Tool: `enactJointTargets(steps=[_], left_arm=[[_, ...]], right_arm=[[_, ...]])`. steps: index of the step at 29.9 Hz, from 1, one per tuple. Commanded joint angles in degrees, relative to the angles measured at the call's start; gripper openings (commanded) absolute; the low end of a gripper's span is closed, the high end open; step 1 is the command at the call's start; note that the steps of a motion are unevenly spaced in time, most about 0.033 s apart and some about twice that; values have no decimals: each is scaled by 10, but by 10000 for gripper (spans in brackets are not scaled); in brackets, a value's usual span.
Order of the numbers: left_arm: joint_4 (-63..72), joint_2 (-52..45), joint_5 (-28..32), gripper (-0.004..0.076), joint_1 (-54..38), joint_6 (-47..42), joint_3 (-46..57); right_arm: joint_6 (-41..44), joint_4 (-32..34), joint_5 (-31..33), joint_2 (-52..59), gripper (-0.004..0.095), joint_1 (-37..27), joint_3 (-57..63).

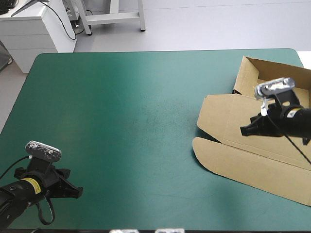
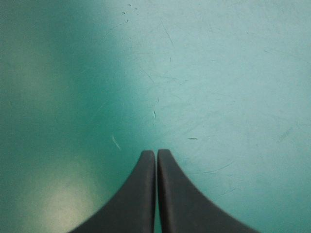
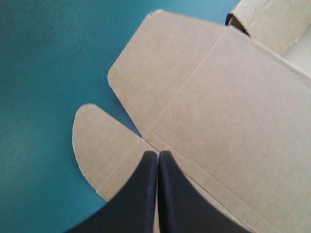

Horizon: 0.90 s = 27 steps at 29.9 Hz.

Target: Fold the box

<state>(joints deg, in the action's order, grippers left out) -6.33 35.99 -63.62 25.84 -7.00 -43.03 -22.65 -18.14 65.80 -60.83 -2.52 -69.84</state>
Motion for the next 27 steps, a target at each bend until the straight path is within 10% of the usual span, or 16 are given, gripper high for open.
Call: enactJointTargets(steps=[1,27], left_arm=[[0,2,25,-8,2,-7,-13],[48,2,96,-8,2,-5,133]], right_arm=[[-2,5,-43,70,-14,1,62],[0,-1,-88,431,-15,1,397]])
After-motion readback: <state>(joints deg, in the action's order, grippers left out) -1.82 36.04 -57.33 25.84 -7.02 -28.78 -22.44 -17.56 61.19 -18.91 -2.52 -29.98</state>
